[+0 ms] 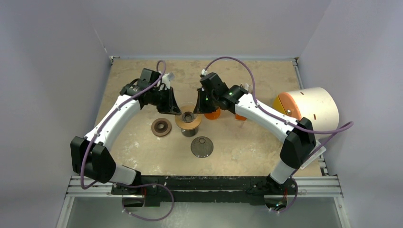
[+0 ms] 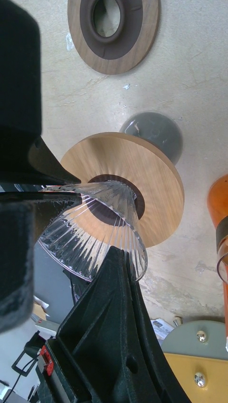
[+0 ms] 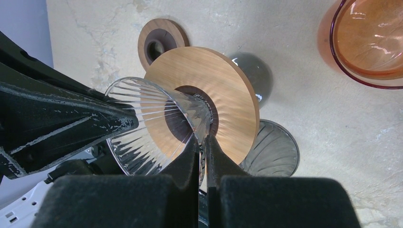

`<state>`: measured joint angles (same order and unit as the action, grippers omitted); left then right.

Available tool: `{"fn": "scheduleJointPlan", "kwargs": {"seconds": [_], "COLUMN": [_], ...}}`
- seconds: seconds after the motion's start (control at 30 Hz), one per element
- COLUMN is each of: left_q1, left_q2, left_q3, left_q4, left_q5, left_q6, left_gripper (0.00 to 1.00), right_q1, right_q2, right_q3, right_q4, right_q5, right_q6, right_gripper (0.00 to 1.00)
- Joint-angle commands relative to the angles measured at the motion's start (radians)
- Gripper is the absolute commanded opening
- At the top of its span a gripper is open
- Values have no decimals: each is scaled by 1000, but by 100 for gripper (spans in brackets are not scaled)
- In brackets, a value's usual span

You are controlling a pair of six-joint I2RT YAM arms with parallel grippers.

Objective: Place the coffee filter in the dripper
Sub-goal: Place the coffee dripper in the dripper holder.

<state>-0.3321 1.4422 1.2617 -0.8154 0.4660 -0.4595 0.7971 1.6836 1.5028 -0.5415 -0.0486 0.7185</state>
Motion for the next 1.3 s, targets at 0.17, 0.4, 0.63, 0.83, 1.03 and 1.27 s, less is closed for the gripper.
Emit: {"fn": "scheduleJointPlan", "kwargs": {"seconds": [0.17,0.4,0.63,0.83,1.03,1.27], "left_q1": [-20,-27,-37,-42,-50,-52], "left_q2": [113,134,147,155,140,117], "left_q3": [-100,-99,-103,-113,-90,-35], "left_q4": [-10,-12,-14,-22,-36,-65], "left_q5": [-76,-79,-93,-111,-97,-57], "left_q6": [85,88,92,100,95,100], "left_gripper": [0,0,0,0,0,11], "right_q1": [13,13,13,13,13,13], "right_q2": [125,130,140,136,130,112], "right_q3": [-101,-122,-139,-138,-103,-58], "right_q4": [-48,-43,-32,-31,-27,-33], "right_q5": [-41,-37,-39,-39,-28,-48], "right_q6": [-26,-28,-28,-33,-48,-42], "right_gripper": [0,0,0,0,0,5]}}
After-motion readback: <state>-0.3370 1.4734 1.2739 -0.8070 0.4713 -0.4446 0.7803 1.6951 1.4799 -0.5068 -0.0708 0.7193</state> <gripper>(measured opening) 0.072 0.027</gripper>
